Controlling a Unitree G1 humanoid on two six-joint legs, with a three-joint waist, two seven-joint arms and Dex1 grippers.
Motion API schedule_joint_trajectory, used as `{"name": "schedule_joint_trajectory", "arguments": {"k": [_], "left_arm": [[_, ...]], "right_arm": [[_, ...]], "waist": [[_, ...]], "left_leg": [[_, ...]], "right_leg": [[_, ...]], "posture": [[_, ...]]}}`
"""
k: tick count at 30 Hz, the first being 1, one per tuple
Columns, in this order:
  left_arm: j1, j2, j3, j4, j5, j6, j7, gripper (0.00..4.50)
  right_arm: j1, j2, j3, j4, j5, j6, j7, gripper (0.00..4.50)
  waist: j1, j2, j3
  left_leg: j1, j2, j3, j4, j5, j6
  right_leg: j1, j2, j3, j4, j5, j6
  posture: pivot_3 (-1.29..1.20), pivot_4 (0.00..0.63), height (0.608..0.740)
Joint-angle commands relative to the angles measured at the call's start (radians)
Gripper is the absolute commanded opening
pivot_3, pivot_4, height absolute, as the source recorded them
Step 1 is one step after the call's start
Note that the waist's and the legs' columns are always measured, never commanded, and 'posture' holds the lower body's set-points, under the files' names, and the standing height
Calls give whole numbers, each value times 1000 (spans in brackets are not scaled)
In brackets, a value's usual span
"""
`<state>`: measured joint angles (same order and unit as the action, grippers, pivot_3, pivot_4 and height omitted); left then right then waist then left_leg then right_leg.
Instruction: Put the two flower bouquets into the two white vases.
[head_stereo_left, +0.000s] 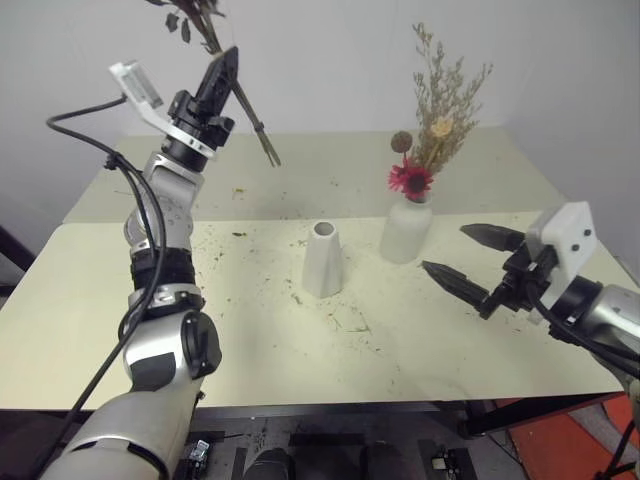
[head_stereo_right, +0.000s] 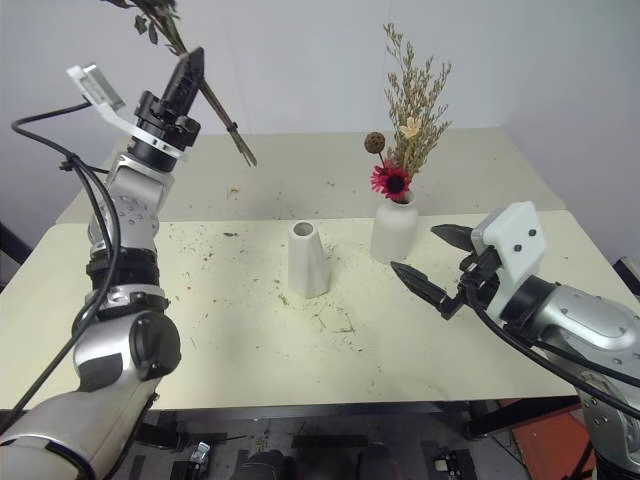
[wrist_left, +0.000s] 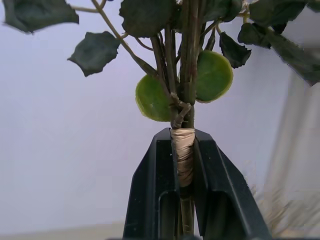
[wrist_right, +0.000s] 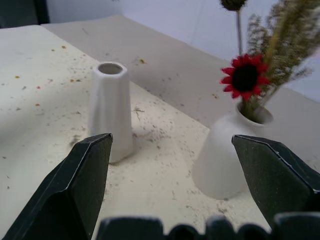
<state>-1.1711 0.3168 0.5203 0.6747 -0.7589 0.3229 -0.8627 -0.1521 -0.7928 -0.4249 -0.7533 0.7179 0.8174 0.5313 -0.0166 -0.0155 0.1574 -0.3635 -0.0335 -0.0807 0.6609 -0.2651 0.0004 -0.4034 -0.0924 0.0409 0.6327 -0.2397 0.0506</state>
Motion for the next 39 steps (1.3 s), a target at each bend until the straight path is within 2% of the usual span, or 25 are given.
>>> {"name": "schedule_joint_trajectory", "arguments": {"k": [1,4,11,15,39], "left_arm": [[-50,35,-20,76,-52,87,-200,129],[-60,41,-59,125,-33,108,-327,129],[-80,-5,-117,182,11,67,-443,129],[-89,-39,-134,214,42,22,-450,129],[-69,-92,-186,300,168,-103,-483,129]], "right_arm": [[39,5,-76,-65,27,-19,-21,4500],[84,11,-90,-94,31,-31,-30,4500],[143,14,-114,-119,24,-34,-49,4500],[153,4,-120,-114,20,-38,-48,4500],[159,12,-75,-116,-31,-56,-74,4500]], "waist": [[-2,0,0],[1,0,0],[2,0,0],[0,0,0],[1,0,0]], "left_leg": [[0,0,0,0,0,0],[0,0,0,0,-1,1],[-2,0,-1,0,-1,2],[-2,0,0,0,-1,2],[-1,0,0,0,-1,2]], "right_leg": [[0,0,0,0,0,0],[1,0,-1,0,0,0],[0,0,-1,-1,0,0],[0,0,-1,-3,0,0],[0,0,0,-2,0,0]], "posture": [[0,150,740],[0,150,740],[0,150,740],[0,150,740],[0,150,740]]}}
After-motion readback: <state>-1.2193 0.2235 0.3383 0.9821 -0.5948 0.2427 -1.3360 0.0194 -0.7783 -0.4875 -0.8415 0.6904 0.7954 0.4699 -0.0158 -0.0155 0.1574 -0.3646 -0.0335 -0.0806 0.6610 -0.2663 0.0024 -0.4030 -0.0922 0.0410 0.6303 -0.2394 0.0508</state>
